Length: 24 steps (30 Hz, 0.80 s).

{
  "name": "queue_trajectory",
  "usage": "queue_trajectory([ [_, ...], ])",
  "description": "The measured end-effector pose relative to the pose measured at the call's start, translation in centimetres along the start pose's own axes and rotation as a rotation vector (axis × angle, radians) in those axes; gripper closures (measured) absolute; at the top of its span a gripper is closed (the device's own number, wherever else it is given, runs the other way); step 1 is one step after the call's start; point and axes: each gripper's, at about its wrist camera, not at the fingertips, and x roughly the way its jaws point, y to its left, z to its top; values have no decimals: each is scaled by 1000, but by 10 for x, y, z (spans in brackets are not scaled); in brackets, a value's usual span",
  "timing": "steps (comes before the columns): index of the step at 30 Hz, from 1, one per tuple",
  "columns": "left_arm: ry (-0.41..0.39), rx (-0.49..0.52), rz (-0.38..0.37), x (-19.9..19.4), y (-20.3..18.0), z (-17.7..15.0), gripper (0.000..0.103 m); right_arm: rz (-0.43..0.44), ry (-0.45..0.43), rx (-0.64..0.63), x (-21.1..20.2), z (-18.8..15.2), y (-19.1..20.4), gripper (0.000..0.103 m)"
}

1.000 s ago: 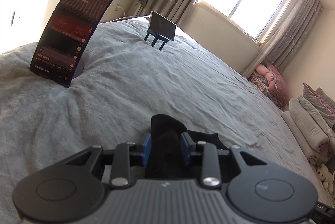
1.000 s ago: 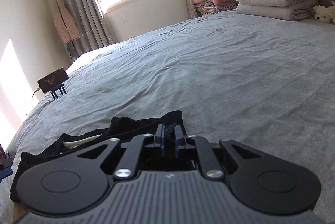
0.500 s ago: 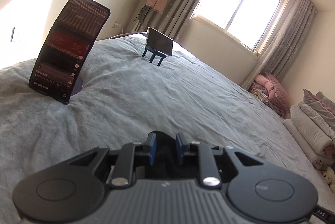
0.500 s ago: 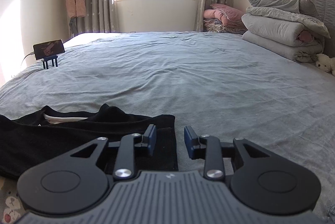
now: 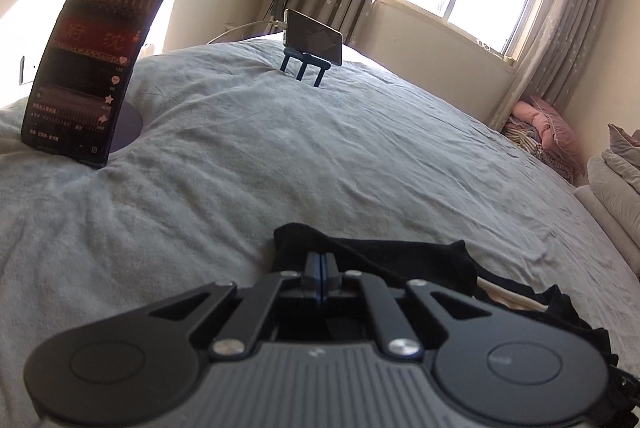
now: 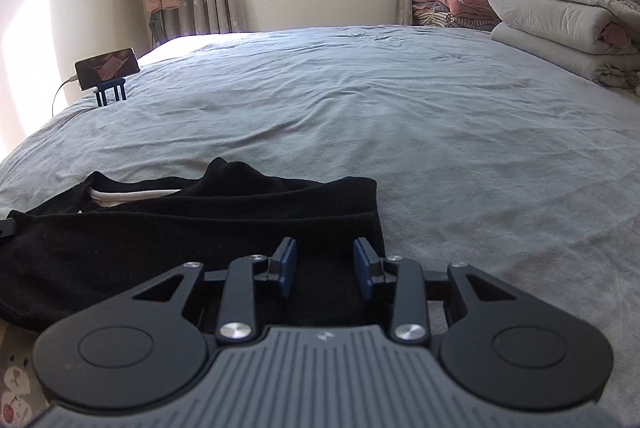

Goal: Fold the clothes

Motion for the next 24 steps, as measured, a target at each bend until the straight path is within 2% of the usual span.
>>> queue_trajectory([
  [2,31,-28,-30,-11,2,4,93,2,-3,-21,-14,0,-1,58],
  [8,22,61,18,-55,16,12,93,33,11,-12,-49,-8,-17,52],
  [11,62,68,-18,-67,29,10,93,62,39,25,-57,-14,-25,50],
  [15,149,73,-83,-64,44,-6,93,107,70,69,-64,-25,-32,44],
  [20,107,103,-151,-70,55,-16,93,78,115,6,-63,-37,-31,42],
  [21,94,112,-165,-72,56,-16,91,79,115,-5,-63,-37,-30,41],
  [24,63,152,-191,-77,55,-17,67,87,120,-21,-62,-36,-29,39],
])
